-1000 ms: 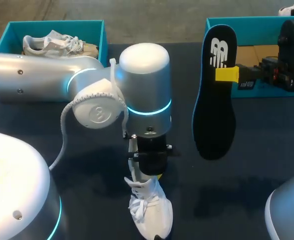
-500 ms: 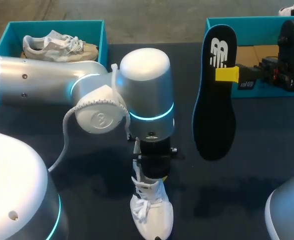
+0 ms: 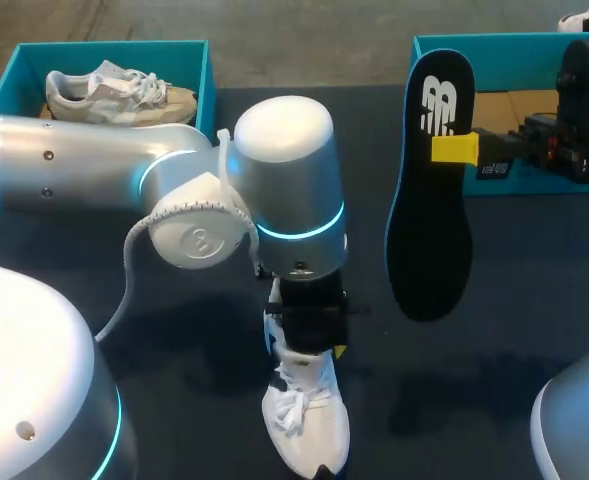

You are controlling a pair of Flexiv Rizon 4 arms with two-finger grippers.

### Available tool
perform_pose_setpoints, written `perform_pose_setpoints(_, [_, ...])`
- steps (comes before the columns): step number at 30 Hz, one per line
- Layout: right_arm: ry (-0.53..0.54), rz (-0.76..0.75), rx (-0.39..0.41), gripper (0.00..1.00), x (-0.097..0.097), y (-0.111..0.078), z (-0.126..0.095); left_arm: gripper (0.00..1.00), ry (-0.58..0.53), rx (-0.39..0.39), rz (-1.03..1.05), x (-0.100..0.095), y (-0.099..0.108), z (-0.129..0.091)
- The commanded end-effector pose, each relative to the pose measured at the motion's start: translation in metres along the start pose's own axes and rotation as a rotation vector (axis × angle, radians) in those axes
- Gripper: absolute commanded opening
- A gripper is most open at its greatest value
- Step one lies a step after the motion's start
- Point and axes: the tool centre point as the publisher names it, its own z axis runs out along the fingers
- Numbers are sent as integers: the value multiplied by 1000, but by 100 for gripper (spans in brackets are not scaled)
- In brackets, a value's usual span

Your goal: Take the shoe out of the shoebox, open the shoe tongue, remove and reinsert the insole, then place the shoe into the shoebox

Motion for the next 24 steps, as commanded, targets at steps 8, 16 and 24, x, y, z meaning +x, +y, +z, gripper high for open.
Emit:
perform_pose_setpoints(8, [2, 1, 3, 0, -2, 2, 2, 100, -111, -56, -36, 6, 5, -32])
perform_pose_setpoints(16, [2, 1, 3, 0, -2, 2, 2, 100, -288, -174, -87, 17, 18, -88])
perform_pose_setpoints(24, [2, 1, 3, 0, -2, 2, 2, 100, -477, -233, -103, 21, 28, -135])
